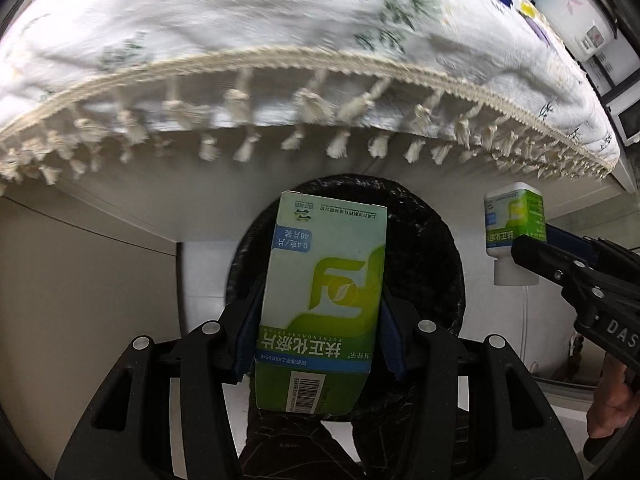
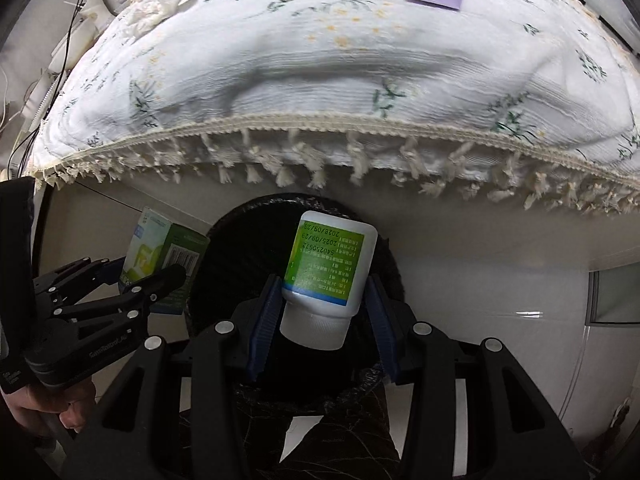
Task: Collect trash
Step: 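Lower the left tool over the black bin and open it to drop the box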
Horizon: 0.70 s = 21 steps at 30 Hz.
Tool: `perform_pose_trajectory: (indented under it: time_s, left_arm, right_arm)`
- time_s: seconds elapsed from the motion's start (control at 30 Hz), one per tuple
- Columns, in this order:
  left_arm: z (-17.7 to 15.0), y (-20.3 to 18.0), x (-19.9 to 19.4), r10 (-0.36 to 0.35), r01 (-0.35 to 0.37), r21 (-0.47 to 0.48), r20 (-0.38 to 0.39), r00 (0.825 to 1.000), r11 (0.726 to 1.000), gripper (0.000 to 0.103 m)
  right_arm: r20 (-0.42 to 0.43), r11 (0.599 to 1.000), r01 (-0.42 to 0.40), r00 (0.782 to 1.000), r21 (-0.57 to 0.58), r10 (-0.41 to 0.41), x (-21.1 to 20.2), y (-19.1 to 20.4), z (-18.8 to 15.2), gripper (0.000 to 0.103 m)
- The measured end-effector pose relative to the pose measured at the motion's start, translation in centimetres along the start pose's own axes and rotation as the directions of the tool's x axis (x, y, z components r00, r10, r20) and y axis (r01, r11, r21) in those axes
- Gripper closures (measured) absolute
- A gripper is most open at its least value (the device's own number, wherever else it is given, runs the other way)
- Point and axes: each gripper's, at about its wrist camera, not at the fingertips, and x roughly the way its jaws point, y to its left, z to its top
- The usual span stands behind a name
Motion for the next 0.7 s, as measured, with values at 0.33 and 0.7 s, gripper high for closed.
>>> perform_pose_trajectory:
  time_s: [0.33, 0.7]
  left_arm:
    - [0.1, -3.4, 2.5, -0.015, 0.017, 0.096, -0.023, 1.000, 0.995, 0.054]
    - [0.4, -4.7, 1.9, -0.010, 0.008, 0.115, 0.018, 1.000, 0.993, 0.031]
  right_arm:
    - [0.008, 0.998, 0.033, 0.999, 0.052, -0.033, -1.3, -3.8, -0.7, 0.062]
    - [-0.012, 0.998, 0.032, 0.999, 0.058, -0.032, -0.5, -4.1, -0.9, 0.062]
